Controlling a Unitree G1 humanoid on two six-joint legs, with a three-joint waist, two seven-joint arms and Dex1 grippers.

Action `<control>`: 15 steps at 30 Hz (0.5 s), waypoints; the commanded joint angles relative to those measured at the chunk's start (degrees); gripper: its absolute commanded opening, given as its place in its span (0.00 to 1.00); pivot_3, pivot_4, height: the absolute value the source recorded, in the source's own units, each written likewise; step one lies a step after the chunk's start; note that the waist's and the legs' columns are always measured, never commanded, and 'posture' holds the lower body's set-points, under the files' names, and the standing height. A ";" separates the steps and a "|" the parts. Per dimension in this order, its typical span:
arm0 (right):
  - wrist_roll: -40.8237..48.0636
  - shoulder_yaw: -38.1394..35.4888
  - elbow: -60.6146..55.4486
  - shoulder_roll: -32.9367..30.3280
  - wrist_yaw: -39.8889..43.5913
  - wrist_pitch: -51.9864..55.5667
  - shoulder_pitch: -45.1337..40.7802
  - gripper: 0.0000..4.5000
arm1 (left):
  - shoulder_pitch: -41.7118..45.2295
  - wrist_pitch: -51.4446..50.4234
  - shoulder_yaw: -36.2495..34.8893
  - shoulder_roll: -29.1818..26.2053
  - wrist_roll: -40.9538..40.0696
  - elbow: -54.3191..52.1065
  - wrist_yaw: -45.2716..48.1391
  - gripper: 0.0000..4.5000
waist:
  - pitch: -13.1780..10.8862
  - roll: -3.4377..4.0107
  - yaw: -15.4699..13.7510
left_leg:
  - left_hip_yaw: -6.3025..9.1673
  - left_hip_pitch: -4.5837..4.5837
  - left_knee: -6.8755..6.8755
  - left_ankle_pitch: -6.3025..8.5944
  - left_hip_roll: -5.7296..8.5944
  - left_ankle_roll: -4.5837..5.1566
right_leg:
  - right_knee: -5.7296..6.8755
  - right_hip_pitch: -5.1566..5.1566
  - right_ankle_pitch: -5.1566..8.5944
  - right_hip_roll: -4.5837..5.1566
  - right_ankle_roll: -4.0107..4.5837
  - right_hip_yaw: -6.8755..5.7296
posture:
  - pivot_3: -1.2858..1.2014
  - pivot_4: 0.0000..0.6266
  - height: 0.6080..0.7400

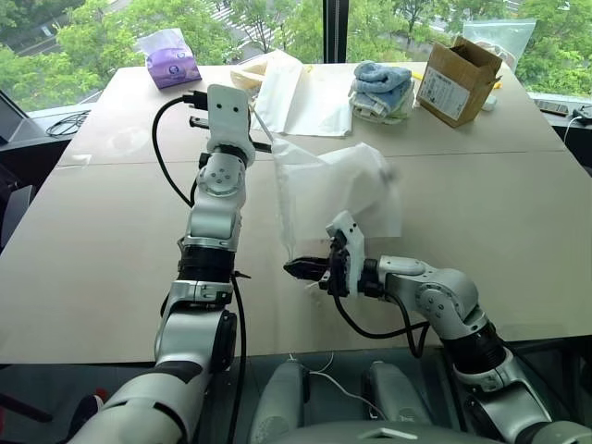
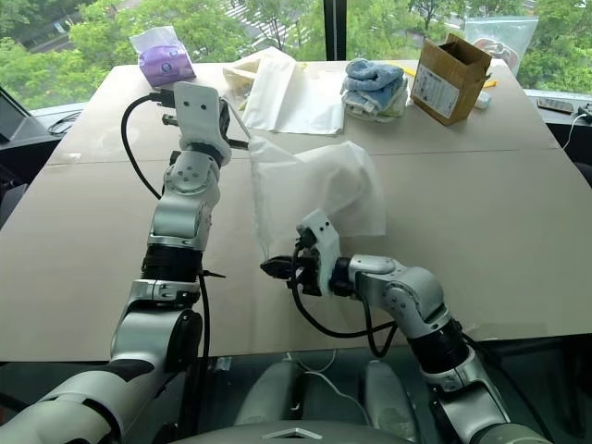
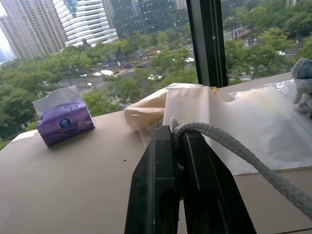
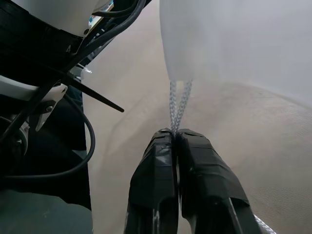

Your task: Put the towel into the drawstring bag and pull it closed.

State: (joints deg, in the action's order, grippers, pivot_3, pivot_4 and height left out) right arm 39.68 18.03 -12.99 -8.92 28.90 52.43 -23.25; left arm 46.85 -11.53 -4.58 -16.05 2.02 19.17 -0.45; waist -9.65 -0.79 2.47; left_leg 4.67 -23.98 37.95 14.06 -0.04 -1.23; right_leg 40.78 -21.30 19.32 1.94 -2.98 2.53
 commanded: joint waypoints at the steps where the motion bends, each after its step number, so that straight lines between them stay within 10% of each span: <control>1: 2.76 -3.60 -5.10 -0.28 0.86 0.23 1.15 0.01 | 0.48 0.78 -0.76 -0.65 0.19 -2.24 0.00 0.00 | 0.00 0.00 -0.01 | 0.00 0.00 0.00 0.00 0.00 0.00 | 0.00 0.00 0.00 0.00 0.00 0.00 | 0.52 0.24 1.00; 15: 4.53 -25.97 -26.85 -21.70 -11.97 5.45 4.66 0.01 | 1.56 2.37 -0.52 -0.35 0.15 -2.37 -0.06 0.00 | -0.01 -0.01 -0.19 | 0.03 -0.06 0.04 0.12 0.02 0.21 | -0.01 0.01 0.00 0.02 0.00 -0.03 | 0.52 0.24 1.00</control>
State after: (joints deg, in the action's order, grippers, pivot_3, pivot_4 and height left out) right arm 46.41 -4.10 -36.95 -28.64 19.57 57.48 -17.09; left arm 46.89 -10.74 -4.49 -16.16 2.03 19.16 -0.39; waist -9.66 -0.80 2.28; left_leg 4.68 -24.04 37.99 14.19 0.00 -1.02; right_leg 40.77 -21.29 19.33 1.98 -2.98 2.52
